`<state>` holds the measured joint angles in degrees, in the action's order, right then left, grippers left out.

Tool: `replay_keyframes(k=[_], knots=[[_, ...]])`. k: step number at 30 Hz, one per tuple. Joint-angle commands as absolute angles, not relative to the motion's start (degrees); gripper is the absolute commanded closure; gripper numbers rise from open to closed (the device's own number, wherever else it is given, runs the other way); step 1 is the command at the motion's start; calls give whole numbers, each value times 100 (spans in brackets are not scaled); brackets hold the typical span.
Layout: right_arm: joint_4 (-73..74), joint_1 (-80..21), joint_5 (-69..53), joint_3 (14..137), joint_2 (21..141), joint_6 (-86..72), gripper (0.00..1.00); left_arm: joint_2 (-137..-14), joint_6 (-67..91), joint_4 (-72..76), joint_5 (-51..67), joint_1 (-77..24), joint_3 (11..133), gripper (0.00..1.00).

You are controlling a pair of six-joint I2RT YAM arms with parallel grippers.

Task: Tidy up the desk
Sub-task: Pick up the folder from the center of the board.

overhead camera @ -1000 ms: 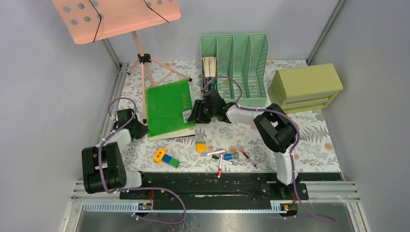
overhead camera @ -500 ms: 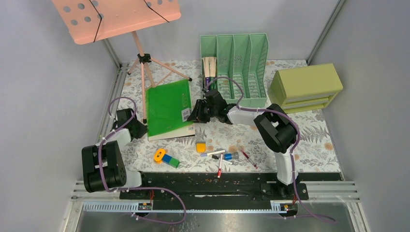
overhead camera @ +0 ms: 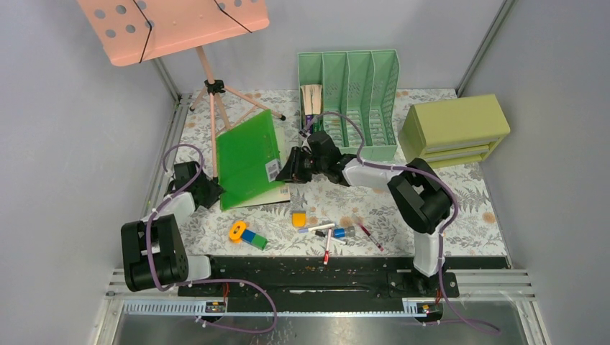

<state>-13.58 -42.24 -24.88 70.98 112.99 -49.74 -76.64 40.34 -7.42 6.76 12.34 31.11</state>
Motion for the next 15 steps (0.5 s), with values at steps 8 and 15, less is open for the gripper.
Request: replay_keyframes(k=[8,15], knots=[[-1420,-4372,-2912,6008,9909,-4639,98,-6109,4036,-1737,599,1187,3252,48],[-1338,-4370,-2806,5339,9175,-4532,100,-5235,3806,-1873,1139,1187,3500,42]])
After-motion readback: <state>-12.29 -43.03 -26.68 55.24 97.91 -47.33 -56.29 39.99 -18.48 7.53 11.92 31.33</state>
